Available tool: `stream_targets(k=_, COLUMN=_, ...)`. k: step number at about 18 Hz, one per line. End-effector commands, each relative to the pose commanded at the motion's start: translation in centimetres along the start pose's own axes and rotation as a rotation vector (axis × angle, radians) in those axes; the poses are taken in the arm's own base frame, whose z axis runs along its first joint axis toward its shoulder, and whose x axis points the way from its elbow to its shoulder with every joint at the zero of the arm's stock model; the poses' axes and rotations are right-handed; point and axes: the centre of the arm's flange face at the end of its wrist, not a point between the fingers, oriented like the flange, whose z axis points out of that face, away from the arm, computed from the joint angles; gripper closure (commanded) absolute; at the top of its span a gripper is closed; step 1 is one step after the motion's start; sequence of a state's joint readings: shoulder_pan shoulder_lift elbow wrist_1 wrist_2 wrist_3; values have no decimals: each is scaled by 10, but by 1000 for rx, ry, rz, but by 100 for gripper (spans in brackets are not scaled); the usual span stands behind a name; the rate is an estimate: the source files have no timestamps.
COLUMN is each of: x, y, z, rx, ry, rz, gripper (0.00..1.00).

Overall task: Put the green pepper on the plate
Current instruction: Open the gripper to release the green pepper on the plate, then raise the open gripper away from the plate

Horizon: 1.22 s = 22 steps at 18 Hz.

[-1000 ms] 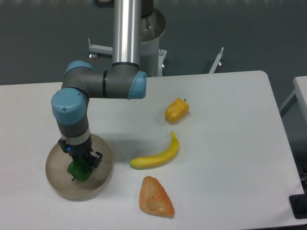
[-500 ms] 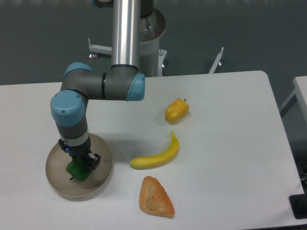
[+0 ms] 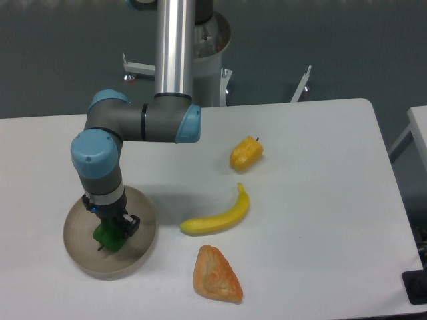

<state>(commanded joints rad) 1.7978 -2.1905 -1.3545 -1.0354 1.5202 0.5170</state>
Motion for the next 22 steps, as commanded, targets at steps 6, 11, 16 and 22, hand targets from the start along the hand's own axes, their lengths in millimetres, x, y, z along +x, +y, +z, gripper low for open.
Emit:
stream_targets(k=6, x=0, y=-1, z=-8, rx=11, ry=-5, rz=4, gripper=8)
stream_targets(k=11, x=-4, y=4, z=-34, rx=34, ry=-22, rz=46, gripper=6)
stream_targets(k=16, x=-67, y=49, z=-72, rx=25, ry=-51, rz=115, gripper=5)
stream_targets(k=22, x=-142, y=91, z=-82, rx=-9, ry=-90, rz=164, gripper=5)
